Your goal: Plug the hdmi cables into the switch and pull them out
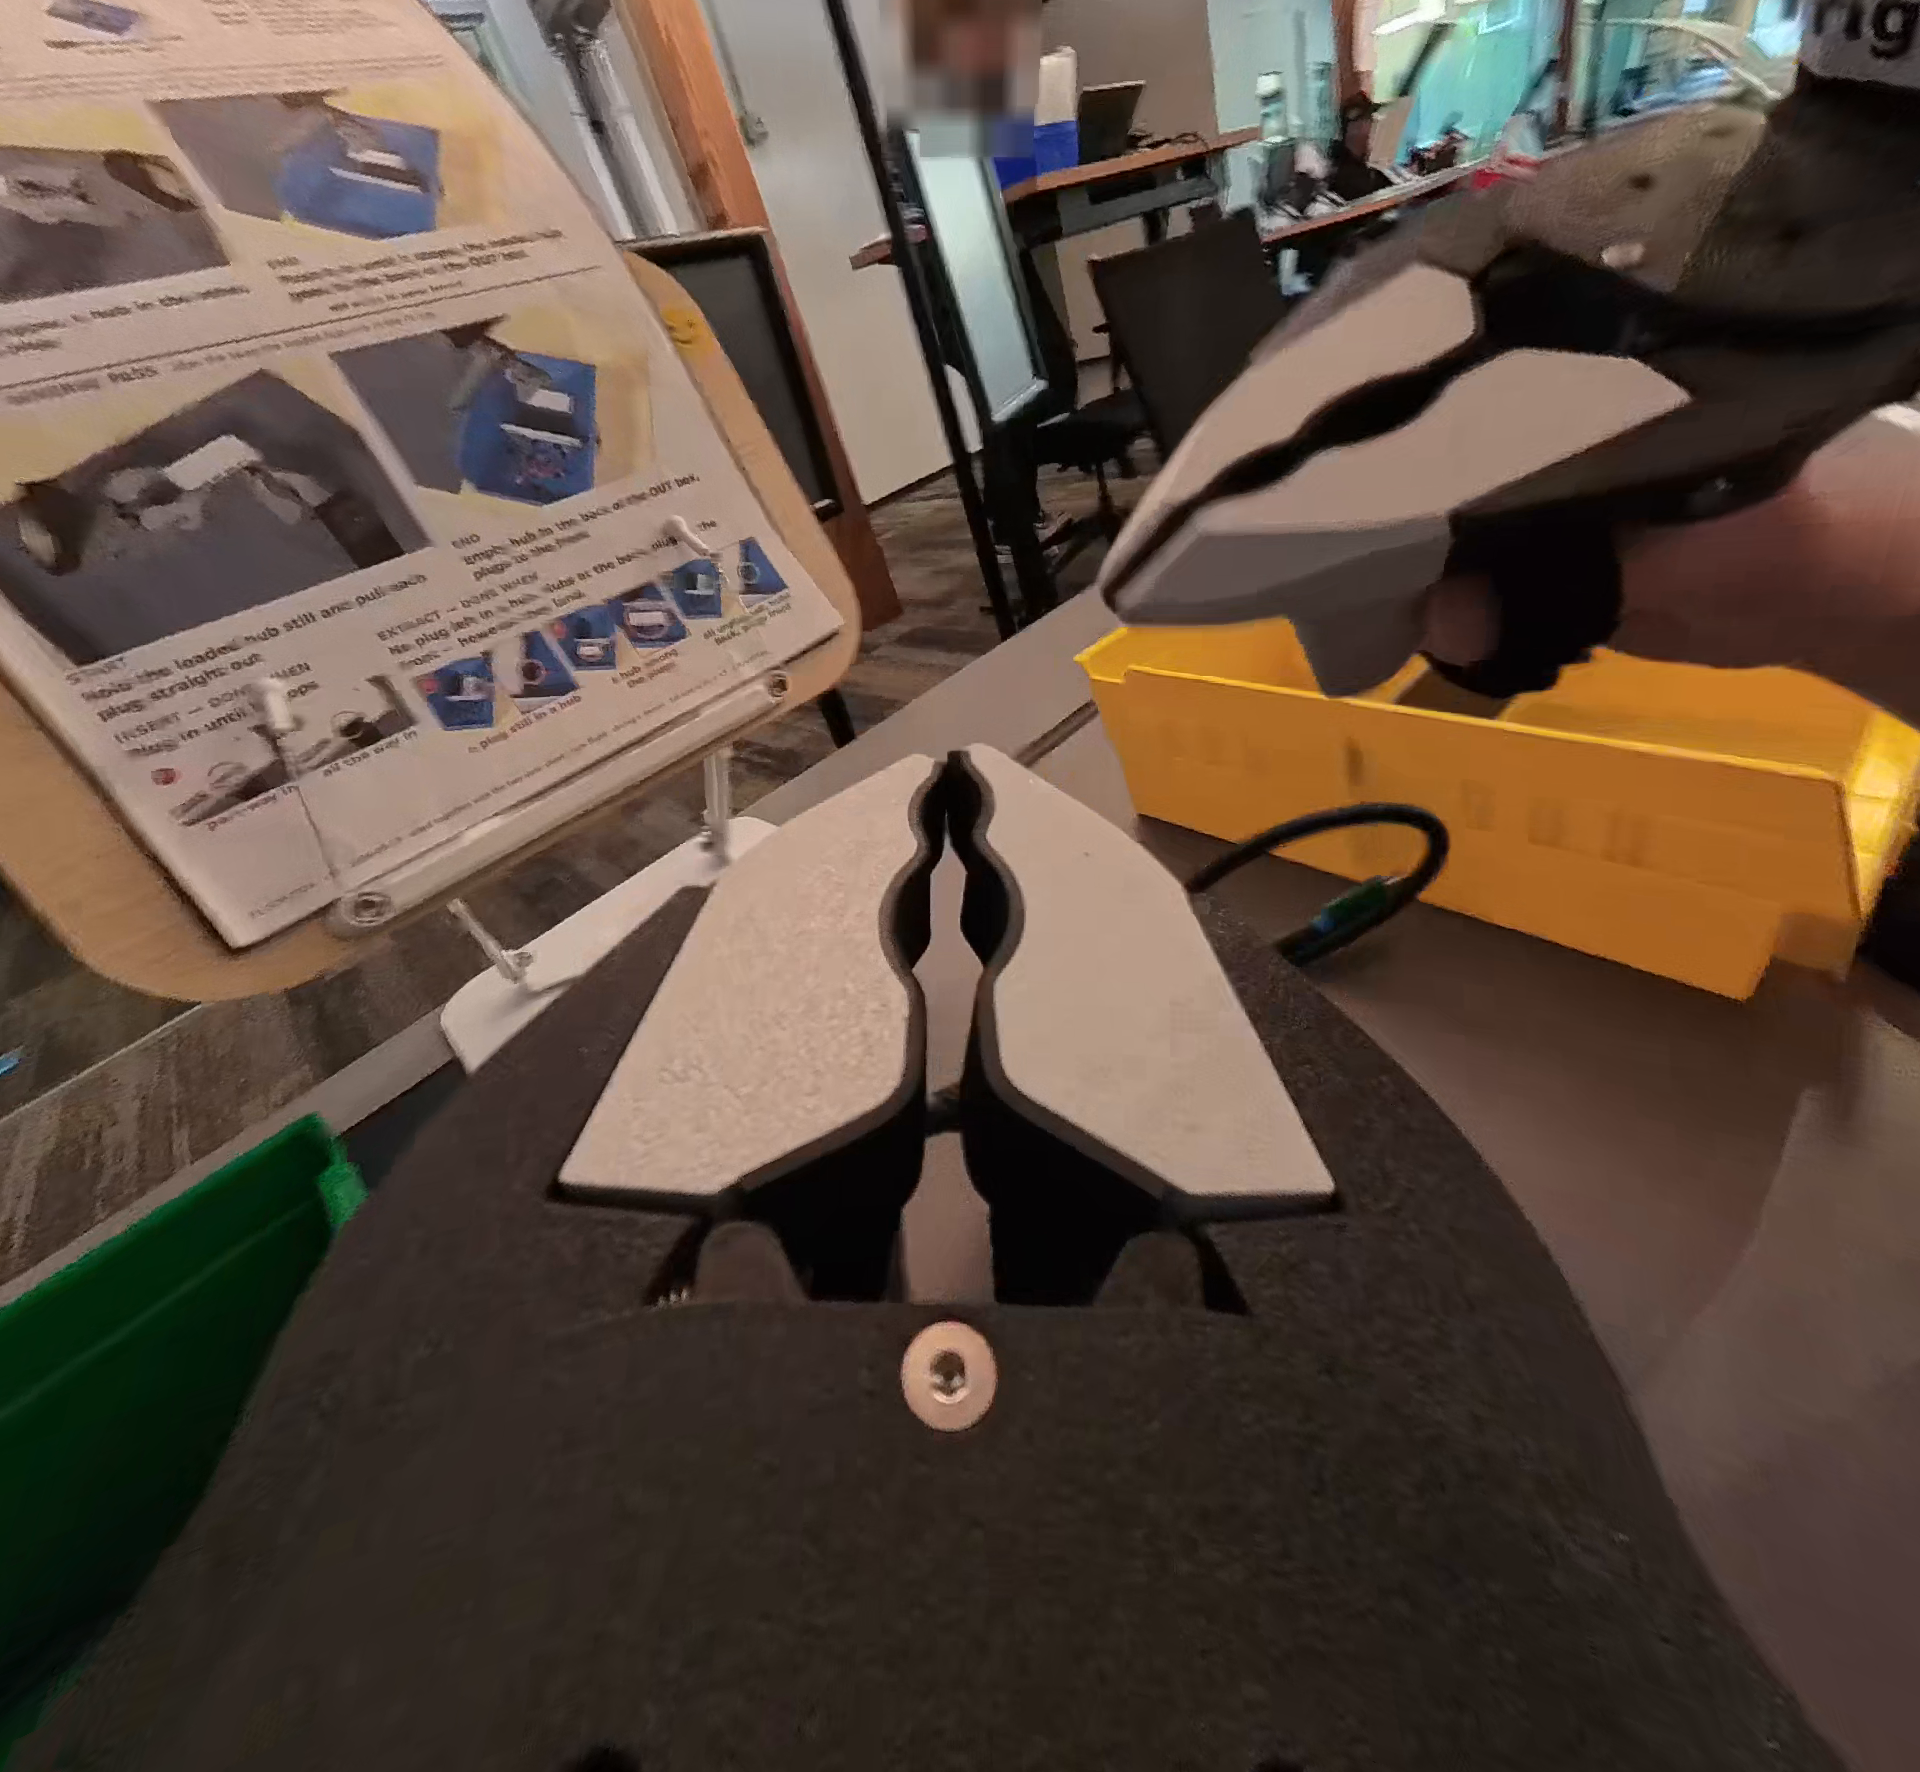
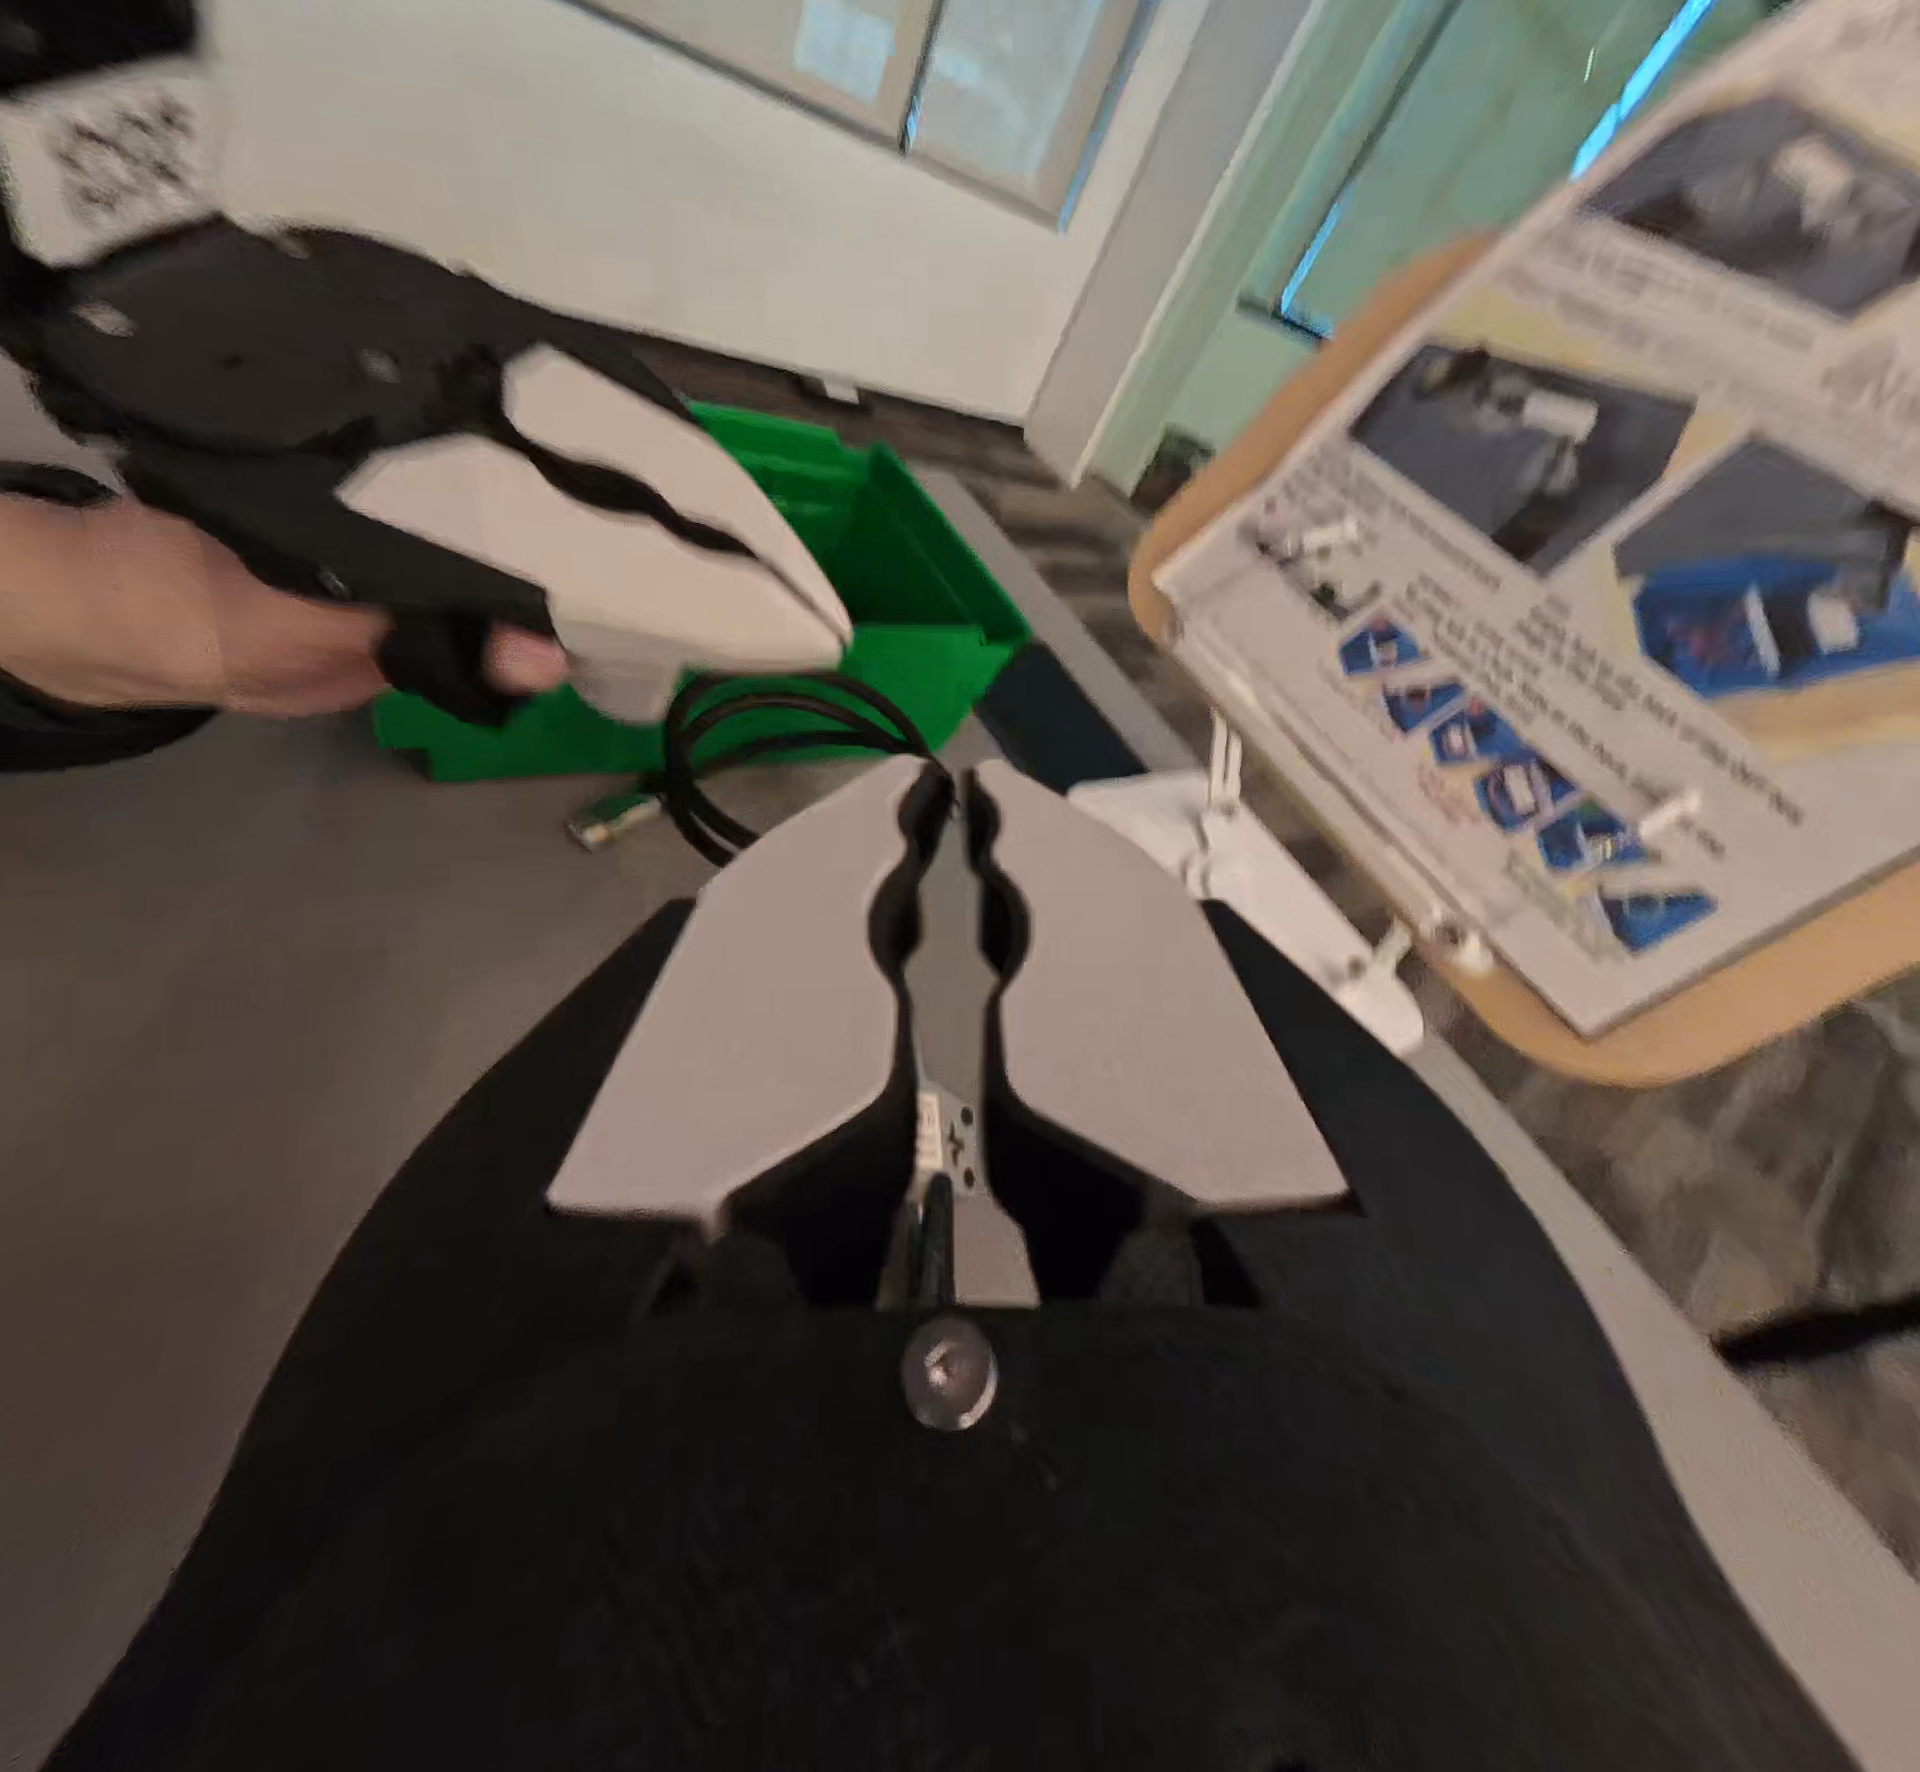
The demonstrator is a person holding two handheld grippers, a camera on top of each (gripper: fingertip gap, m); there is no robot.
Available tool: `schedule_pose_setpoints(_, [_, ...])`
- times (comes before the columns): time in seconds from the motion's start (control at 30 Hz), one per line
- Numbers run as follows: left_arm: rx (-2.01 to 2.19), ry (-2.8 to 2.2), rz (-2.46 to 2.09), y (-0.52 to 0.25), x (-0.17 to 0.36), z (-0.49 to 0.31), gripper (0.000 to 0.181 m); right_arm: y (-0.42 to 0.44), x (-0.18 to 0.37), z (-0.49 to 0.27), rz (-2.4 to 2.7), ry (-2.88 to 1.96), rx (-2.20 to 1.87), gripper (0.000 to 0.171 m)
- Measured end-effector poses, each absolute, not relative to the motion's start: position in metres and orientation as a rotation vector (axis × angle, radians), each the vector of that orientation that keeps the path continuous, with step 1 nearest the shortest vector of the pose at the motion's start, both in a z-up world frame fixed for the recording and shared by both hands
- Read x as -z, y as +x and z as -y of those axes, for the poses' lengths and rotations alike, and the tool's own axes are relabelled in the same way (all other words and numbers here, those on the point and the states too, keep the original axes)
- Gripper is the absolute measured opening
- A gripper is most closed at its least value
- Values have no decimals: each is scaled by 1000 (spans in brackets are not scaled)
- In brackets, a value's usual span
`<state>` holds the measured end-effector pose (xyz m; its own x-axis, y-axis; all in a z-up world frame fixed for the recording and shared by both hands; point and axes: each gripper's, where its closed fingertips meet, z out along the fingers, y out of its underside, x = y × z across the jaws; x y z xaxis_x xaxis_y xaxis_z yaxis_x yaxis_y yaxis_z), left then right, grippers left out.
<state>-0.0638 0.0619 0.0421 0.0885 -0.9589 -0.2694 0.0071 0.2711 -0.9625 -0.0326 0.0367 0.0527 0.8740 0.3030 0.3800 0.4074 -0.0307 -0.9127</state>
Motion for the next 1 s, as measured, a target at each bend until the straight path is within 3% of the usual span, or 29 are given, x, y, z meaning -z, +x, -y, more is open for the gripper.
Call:
schedule_pose_setpoints(0.13, [1003, -1077, -1119, -81, -73, -82, 0, 5, 3, -41, 508, -2001, 146, 44])
schedule_pose_setpoints(0.2, [1053, -1137, -1115, -87, -81, -88, 0, 23, 33, -38, 439, -2181, 162, 38])
schedule_pose_setpoints(0.37, [1174, -1255, -1141, -91, -82, -87, 12, -9, 102, -12, 216, -2622, -383, 39])
schedule_pose_setpoints(0.53, [1017, -1294, -1254, -79, -59, -78, 24, -15, 139, -2, 195, -2825, -314, 42])
schedule_pose_setpoints(0.57, [998, -1312, -1284, -76, -52, -75, 30, -18, 146, 0, 225, -2858, -303, 34])
schedule_pose_setpoints(0.6, [988, -1329, -1310, -72, -44, -73, 34, -18, 152, 0, 262, -2878, -269, 11])
schedule_pose_setpoints(0.87, [909, -1472, -1378, -48, 22, -73, 60, 0, 110, -24, 98, -2628, -344, 0])
schedule_pose_setpoints(1.0, [961, -1583, -1386, -40, 56, -61, 60, 4, 92, -29, 95, -2546, -298, 0])
